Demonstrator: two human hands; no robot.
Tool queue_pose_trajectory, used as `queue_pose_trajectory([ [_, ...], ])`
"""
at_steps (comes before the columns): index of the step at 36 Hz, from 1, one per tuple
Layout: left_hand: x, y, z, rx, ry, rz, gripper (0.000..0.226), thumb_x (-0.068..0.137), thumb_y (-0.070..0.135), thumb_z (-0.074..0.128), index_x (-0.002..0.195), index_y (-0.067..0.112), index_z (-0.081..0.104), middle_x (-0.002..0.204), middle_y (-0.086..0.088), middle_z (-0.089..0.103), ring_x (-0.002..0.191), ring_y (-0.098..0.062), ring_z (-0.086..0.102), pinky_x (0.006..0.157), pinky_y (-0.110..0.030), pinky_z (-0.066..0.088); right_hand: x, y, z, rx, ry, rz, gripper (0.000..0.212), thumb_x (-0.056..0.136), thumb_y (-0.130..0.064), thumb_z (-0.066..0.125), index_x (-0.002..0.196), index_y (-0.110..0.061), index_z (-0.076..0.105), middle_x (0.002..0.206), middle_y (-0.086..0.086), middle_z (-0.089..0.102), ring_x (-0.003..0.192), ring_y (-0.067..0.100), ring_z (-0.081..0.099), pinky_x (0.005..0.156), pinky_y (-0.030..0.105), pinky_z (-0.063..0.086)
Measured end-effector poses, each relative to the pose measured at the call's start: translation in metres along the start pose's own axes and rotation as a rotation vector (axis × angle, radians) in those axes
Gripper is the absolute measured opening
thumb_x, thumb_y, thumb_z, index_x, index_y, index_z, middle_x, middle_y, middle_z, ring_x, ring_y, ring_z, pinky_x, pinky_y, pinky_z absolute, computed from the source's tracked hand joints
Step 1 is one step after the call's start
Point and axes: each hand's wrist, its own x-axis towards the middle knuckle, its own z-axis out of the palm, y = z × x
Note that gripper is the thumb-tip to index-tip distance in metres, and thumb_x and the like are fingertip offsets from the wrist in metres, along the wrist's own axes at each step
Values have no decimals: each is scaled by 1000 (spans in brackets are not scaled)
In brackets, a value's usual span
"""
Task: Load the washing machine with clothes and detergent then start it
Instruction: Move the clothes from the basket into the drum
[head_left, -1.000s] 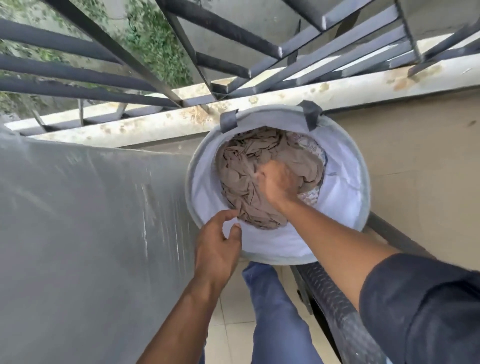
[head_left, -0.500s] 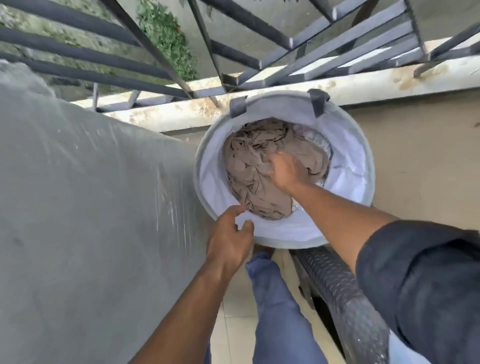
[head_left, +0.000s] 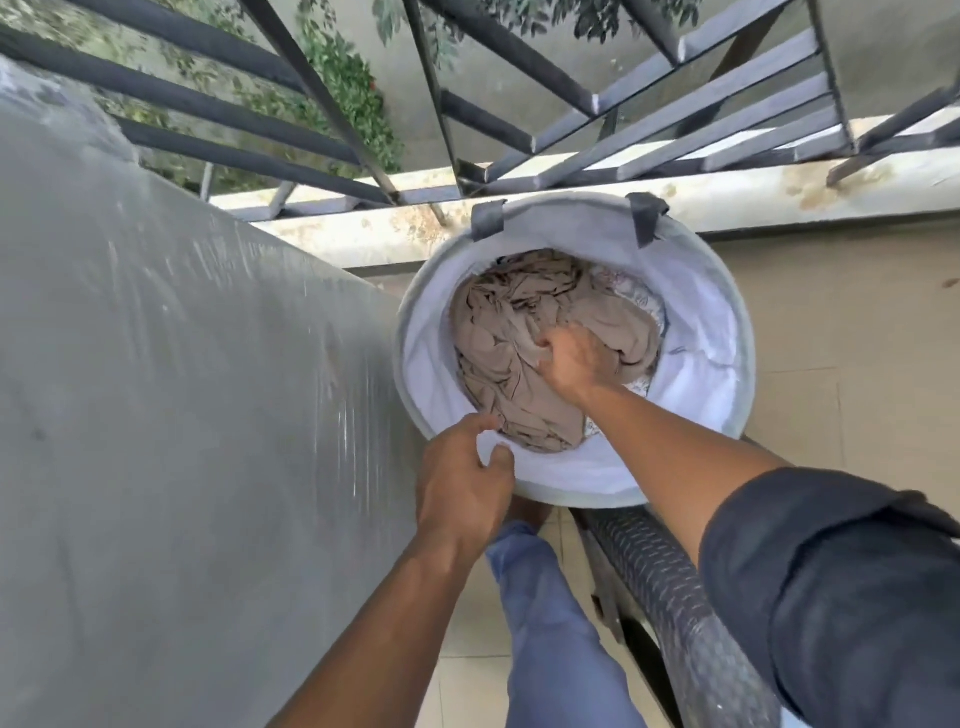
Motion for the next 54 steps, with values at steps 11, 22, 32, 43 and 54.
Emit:
queue_pose_trajectory([
  [11, 1, 8, 5, -94, -25, -92, 18, 100, 23, 63, 115, 33, 61, 109, 8, 61, 84, -6, 60, 79, -23, 42, -38, -21, -12, 399, 114, 159, 17, 86, -27, 78, 68, -25, 77, 73, -21, 72, 68, 2, 67, 62, 25, 53],
  [22, -19, 33, -3, -250, 3, -90, 71, 92, 37, 78, 153, 25, 45, 141, 9, 53, 125, -10, 50, 106, -27, 41, -141, -51, -151, 1044, 185, -62, 19, 93, -11, 76, 80, -24, 72, 75, -11, 72, 71, 4, 67, 70, 26, 59],
  [32, -101, 118, -76, -224, 138, 357, 48, 93, 7, 58, 133, 31, 70, 121, 10, 73, 110, 0, 68, 90, -13, 51, -272, -84, -269, 1639, 11, -75, 8, 95, -9, 65, 88, -6, 63, 67, 5, 65, 55, 15, 59, 55, 24, 54],
  [43, -206, 159, -191, 71, 93, 604, 30, 78, 25, 76, 75, 54, 70, 68, 25, 68, 65, 9, 59, 64, -20, 49, -362, -90, -356, 1767, 217, -63, 21, 85, -20, 76, 76, -15, 58, 64, 3, 51, 59, 15, 44, 53, 24, 43],
  [54, -309, 232, -262, 111, -36, 1027, 15, 92, 24, 59, 101, 25, 72, 90, 4, 77, 89, -19, 73, 83, -48, 60, -427, -115, -344, 1080, 266, -223, 45, 85, -8, 83, 119, -34, 69, 112, -3, 74, 100, 9, 70, 84, 21, 55],
])
